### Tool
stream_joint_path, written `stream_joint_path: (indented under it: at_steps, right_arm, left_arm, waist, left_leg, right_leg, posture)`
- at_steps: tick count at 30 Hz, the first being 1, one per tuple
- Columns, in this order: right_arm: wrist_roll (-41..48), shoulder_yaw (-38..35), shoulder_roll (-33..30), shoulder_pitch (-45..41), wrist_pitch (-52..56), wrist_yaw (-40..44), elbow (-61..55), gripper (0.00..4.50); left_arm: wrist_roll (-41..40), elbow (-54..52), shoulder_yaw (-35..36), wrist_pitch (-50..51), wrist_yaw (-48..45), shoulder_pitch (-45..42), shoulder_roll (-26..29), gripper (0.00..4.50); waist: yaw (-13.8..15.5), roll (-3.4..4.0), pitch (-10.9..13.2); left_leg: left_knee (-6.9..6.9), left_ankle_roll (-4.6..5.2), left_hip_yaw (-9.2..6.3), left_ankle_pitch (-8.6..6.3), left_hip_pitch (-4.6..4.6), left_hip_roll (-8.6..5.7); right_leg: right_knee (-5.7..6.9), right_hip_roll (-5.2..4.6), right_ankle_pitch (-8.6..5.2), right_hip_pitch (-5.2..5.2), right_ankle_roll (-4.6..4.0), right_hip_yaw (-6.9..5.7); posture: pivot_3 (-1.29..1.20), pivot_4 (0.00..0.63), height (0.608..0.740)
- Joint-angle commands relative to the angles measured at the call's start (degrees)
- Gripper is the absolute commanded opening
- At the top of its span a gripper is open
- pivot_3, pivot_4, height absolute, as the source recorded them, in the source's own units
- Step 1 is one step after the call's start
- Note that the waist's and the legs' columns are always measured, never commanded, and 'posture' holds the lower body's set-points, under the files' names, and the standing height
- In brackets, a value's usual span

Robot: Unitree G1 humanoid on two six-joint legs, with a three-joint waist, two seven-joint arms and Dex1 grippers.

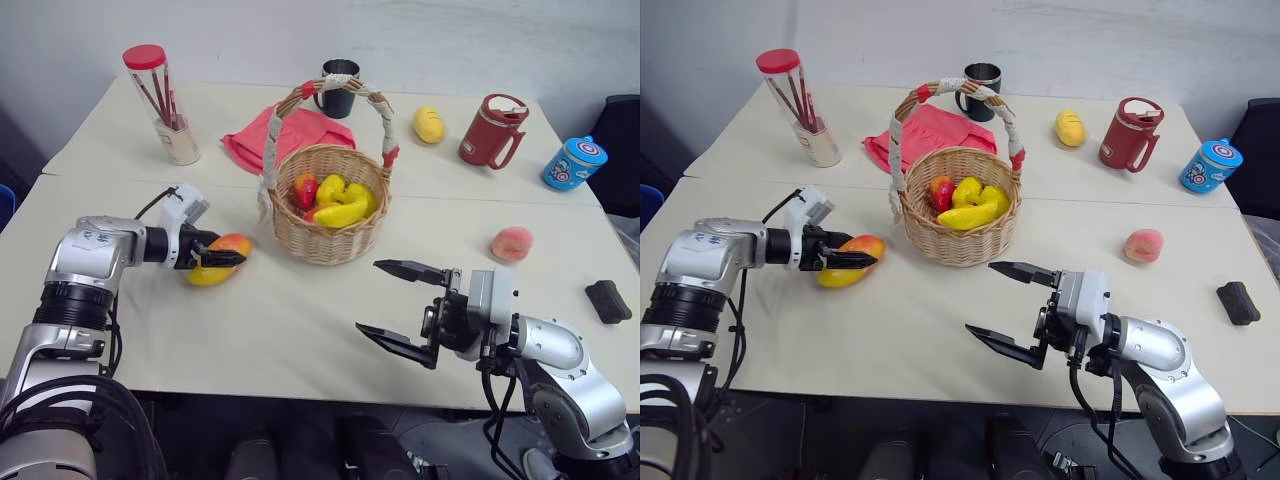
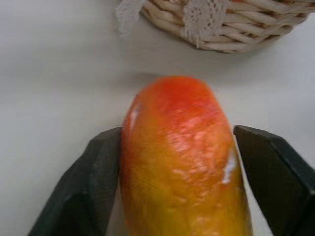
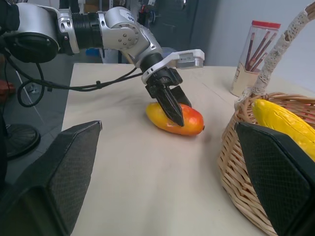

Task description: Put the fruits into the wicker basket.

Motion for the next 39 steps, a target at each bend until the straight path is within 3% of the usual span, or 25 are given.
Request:
stream_joint_path:
  at_steps: [1,7,10,13,17,22,23,27,33,39]
  right_arm:
    - [0.6,-1.3,0.6,0.7,-1.3,0.0,0.2,4.50]
    - [7.1,-7.7,0.1,4.2,2.0,-2.1,-0.7,4.50]
    - [7.9,-11.3,-0.3,5.8,2.6,-3.8,-0.9,4.50]
    - [8.3,-12.4,-0.4,7.3,3.3,-4.3,-1.4,4.50]
    - [8.3,-10.5,-0.3,6.8,3.5,-2.9,-1.9,4.50]
    - [7.4,-9.1,0.7,3.6,3.0,-3.6,-1.5,4.50]
    - [6.6,-8.9,1.1,3.3,2.3,-4.0,-1.4,4.50]
    - [4.7,-9.2,2.4,3.8,0.7,-5.0,-1.0,4.50]
    - [2.4,-11.3,3.5,8.0,-2.5,-5.3,-0.9,4.50]
    - [-0.5,-24.5,7.3,21.6,-10.9,-7.7,1.1,4.50]
  left_arm:
    - [-0.7,-3.3,0.7,0.6,-2.1,2.3,1.1,2.82]
    - [-9.4,-18.2,6.6,-3.8,-12.8,9.2,5.0,2.77]
    - [-10.9,-25.5,11.5,-10.3,-5.9,6.3,-0.5,2.77]
    - [-8.7,-29.2,9.1,-9.4,0.0,-1.1,-4.5,2.77]
    - [0.2,-19.9,2.5,-8.5,10.2,-14.3,-10.9,2.77]
    - [7.0,-9.3,-3.0,-12.7,14.7,-19.0,-16.3,2.77]
    - [7.8,-8.0,-3.8,-12.7,14.8,-19.1,-16.9,3.49]
    - [9.0,-6.3,-3.9,-13.5,15.3,-18.4,-17.9,4.47]
    - [6.3,-12.4,-2.5,-15.3,11.6,-12.7,-17.3,4.47]
    - [-3.1,-24.0,4.2,-16.5,1.4,-3.4,-11.5,4.47]
  waist:
    - [0.1,0.00,0.0]
    - [0.1,0.03,0.0]
    - [0.7,0.05,0.0]
    - [1.8,0.05,0.0]
    - [1.8,0.06,0.0]
    - [0.6,0.15,0.0]
    - [0.3,0.15,0.0]
    - [0.1,0.16,0.1]
    - [0.3,0.17,0.1]
    - [0.3,0.19,0.1]
  left_leg:
    - [0.00,-0.01,0.00,0.00,0.00,0.00]
    - [0.00,-0.06,-0.02,0.03,0.00,0.01]
    - [0.05,-0.06,-0.12,0.05,-0.06,0.02]
    - [0.12,0.05,-0.22,0.05,0.00,-0.09]
    - [0.19,0.16,-0.17,0.01,-0.02,-0.28]
    - [0.02,0.22,-0.20,-0.03,0.16,-0.62]
    - [0.02,0.17,-0.21,-0.01,0.13,-0.61]
    - [0.01,0.03,-0.14,0.07,-0.01,-0.32]
    - [0.01,-0.07,-0.01,0.12,0.02,-0.29]
    - [0.01,-0.16,0.02,0.15,0.03,-0.26]
  right_leg:
    - [0.00,-0.01,0.00,0.00,0.00,0.00]
    - [0.06,-0.05,0.00,0.00,-0.01,0.00]
    - [0.05,-0.13,0.00,0.05,-0.01,-0.09]
    - [-0.13,-0.10,0.09,0.28,0.16,-0.10]
    - [-0.29,0.04,0.18,0.33,0.32,-0.03]
    - [-0.24,0.13,0.22,0.18,0.40,0.47]
    - [-0.20,0.14,0.22,0.13,0.40,0.57]
    - [-0.16,0.17,0.22,-0.06,0.40,0.69]
    - [-0.16,0.15,0.22,-0.07,0.40,0.80]
    - [-0.09,0.15,0.22,-0.08,0.40,0.85]
  posture:
    - [0.00,0.150,0.740]
    - [0.00,0.150,0.740]
    - [0.00,0.150,0.740]
    - [0.00,0.150,0.740]
    - [0.00,0.150,0.740]
    - [0.00,0.150,0.740]
    - [0.00,0.150,0.740]
    - [0.00,0.150,0.740]
    - [0.00,0.150,0.740]
    - [0.00,0.150,0.740]
